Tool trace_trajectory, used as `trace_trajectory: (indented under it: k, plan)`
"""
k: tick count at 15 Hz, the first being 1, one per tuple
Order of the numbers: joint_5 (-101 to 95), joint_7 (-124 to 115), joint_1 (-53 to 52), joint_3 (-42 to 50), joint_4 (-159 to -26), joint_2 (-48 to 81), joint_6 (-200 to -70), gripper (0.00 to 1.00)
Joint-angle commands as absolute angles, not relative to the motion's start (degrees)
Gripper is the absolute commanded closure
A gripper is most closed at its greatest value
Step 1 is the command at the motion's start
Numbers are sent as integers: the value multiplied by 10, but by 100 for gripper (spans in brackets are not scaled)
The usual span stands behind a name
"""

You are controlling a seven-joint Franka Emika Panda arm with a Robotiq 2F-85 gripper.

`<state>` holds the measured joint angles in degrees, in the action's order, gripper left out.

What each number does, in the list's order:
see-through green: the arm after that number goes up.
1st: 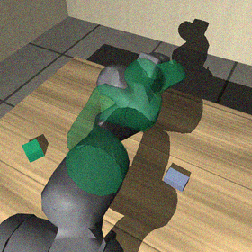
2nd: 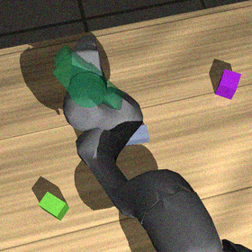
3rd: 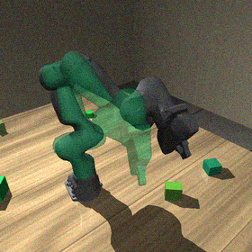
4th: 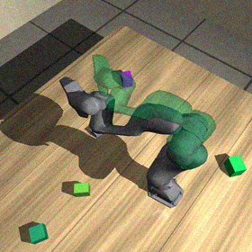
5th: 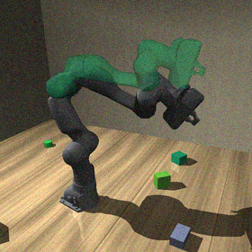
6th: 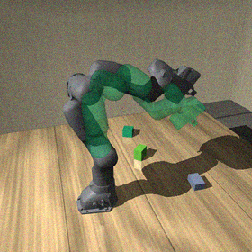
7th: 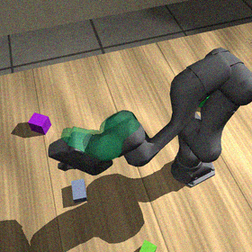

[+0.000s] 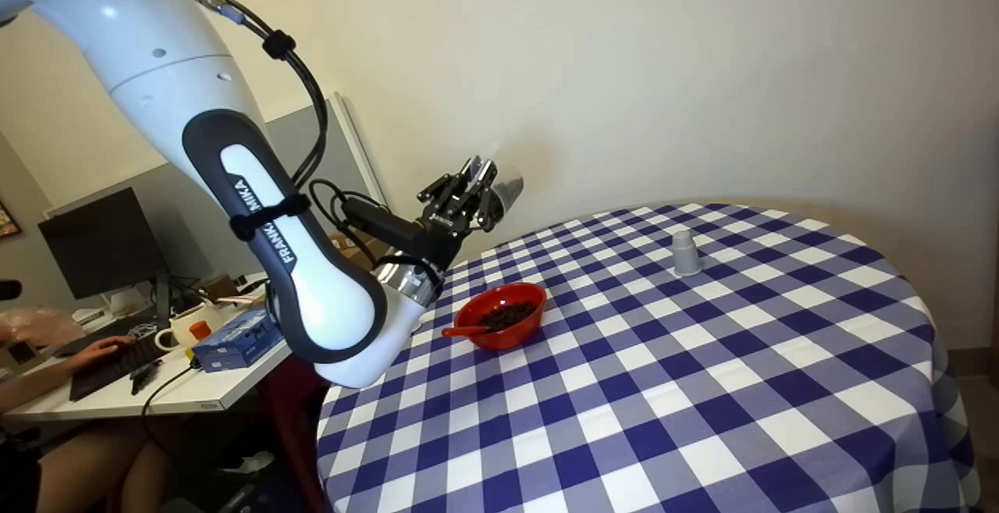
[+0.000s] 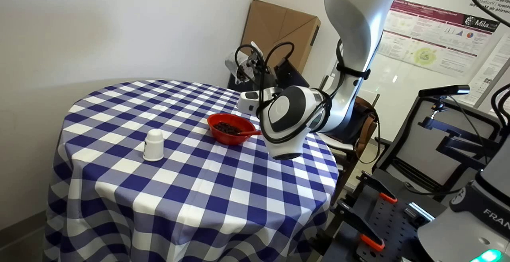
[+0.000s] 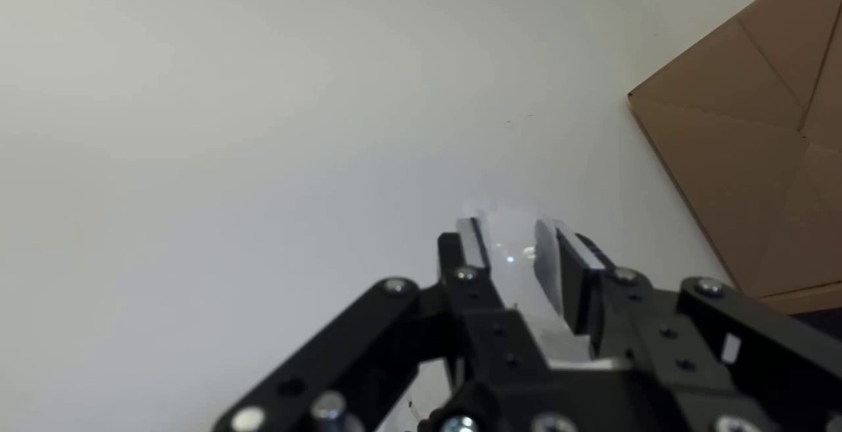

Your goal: Pour the contents of the clear jar into the red bowl

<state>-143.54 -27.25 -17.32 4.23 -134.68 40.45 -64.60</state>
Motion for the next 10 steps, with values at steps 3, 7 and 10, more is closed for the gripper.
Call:
trace_trajectory:
  k: [3, 7, 10]
  plan:
    - [-1446, -292, -188, 61, -1341, 420, -620, 91]
    - [-1446, -295, -187, 63, -1340, 421, -619, 91]
    - [-1446, -297, -188, 65, -1340, 422, -617, 91]
